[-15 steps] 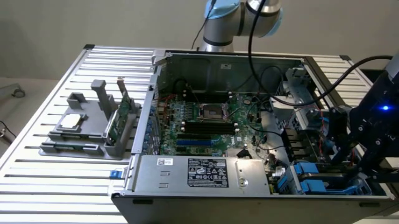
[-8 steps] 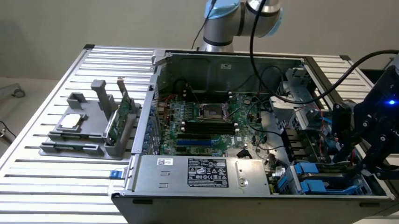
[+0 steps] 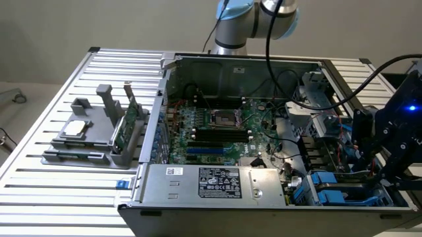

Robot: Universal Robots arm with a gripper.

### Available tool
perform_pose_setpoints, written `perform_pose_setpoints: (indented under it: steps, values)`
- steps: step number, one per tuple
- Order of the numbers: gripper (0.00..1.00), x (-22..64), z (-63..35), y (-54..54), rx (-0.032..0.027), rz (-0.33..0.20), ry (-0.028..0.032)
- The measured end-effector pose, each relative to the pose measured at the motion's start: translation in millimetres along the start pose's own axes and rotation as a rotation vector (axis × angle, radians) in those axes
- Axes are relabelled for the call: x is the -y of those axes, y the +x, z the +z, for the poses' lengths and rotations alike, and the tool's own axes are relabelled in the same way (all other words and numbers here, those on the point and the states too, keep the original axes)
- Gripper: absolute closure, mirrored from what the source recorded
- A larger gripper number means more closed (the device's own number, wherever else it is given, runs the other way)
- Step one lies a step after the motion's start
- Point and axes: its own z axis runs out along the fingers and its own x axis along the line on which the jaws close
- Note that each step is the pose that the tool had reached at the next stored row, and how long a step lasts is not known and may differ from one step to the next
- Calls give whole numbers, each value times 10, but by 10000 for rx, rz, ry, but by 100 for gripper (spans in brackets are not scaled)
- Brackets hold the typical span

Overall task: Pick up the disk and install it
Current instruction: 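Insert the second disk wire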

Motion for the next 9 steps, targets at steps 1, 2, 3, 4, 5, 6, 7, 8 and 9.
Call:
perform_pose_setpoints:
  steps: [1, 2, 3, 4, 5, 6, 7, 8, 9]
  values:
    - [63, 0, 6, 0, -28, 115, -2]
    - [63, 0, 12, 1, -55, 226, -3]
    - [63, 0, 18, 1, -81, 344, -4]
    - [63, 0, 23, 2, -106, 458, -5]
    - [63, 1, 29, 2, -128, 571, -6]
    - [63, 0, 33, 2, -146, 677, -6]
    - [63, 0, 37, 2, -163, 781, -5]
    - [63, -2, 41, 2, -178, 858, -6]
    - [63, -6, 43, 0, -191, 914, -6]
